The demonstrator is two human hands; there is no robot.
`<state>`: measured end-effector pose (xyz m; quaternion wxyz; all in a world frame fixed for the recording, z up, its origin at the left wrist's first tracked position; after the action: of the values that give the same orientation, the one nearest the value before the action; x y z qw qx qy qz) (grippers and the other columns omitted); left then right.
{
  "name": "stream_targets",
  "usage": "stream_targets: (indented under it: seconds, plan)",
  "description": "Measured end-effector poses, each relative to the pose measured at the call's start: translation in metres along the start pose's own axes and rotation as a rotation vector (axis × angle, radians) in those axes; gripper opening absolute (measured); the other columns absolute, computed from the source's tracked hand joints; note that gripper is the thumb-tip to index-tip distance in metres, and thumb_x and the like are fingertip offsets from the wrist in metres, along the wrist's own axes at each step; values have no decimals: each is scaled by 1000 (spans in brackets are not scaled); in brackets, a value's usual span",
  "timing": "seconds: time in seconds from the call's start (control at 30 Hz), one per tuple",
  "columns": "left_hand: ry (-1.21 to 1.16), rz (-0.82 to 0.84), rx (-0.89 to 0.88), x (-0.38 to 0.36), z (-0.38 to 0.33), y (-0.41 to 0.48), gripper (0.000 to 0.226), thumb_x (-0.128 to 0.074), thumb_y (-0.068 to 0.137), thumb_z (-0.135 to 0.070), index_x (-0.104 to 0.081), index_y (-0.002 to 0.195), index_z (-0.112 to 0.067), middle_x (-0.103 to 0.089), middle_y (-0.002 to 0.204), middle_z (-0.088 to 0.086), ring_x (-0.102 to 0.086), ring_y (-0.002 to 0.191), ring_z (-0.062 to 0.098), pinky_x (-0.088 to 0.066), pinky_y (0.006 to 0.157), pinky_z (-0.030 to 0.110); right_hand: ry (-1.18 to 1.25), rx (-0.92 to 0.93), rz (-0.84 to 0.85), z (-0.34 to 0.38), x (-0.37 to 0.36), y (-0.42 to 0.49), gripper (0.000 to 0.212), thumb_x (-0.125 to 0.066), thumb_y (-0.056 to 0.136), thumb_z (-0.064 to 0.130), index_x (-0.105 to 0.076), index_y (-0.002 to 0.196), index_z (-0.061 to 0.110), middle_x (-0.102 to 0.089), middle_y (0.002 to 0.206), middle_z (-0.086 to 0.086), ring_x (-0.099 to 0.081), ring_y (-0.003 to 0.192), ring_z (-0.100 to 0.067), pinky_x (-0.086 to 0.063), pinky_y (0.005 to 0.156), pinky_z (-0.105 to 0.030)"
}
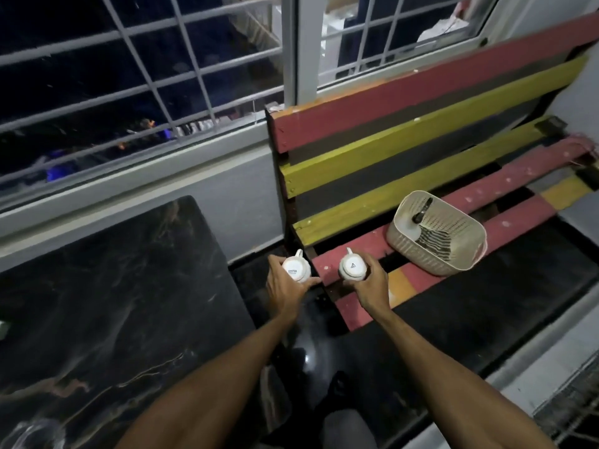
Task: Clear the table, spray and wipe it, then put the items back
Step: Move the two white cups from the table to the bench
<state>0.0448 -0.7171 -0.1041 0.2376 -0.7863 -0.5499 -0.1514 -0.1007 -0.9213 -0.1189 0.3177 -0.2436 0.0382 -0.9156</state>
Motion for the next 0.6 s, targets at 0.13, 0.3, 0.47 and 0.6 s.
stream_targets:
  seconds: [0.13, 0.3, 0.47, 0.6]
  plan:
    - [28, 16, 51, -72, 18, 33, 83, -99, 48, -39, -41, 103, -17, -57, 98, -2, -59, 88, 21, -47, 68, 37, -42, -16, -9, -54, -1, 66, 64, -86, 58, -7, -65, 115, 13, -67, 108, -5, -63, 102, -27, -53, 81, -36]
    - [88, -15, 136, -170, 50, 76, 85, -98, 53, -39, -42, 109, -10, -61, 107, 5, -62, 96, 26, -49, 71, 38, -88, 40, 10, -119, -12, 152, 49, -87, 71, 8, -66, 116, 11, -67, 107, -7, -61, 98, -22, -52, 84, -38]
    - [108, -74, 182, -229, 82, 100, 81, -96, 53, -43, -40, 106, -15, -56, 102, -1, -62, 93, 24, -50, 73, 40, -128, 82, 26, -166, -20, 201, 41, -86, 72, 10, -66, 107, 12, -67, 101, -4, -55, 87, -7, -44, 74, -20]
    - [154, -102, 203, -257, 102, 110, 87, -96, 50, -47, -42, 108, -13, -58, 105, 5, -61, 97, 26, -52, 77, 46, -120, 80, 38, -195, -24, 219, 40, -82, 72, 4, -66, 108, 11, -68, 100, -5, -65, 92, -23, -54, 80, -39]
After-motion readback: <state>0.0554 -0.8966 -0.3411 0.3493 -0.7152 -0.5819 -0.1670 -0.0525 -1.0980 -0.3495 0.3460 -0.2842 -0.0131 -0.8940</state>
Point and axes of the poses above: each hand's wrist, its own y-axis towards the middle knuckle, its own x-axis out of the back of the hand, z = x × y, the point moved 10 cm from there along y, towards the middle knuckle
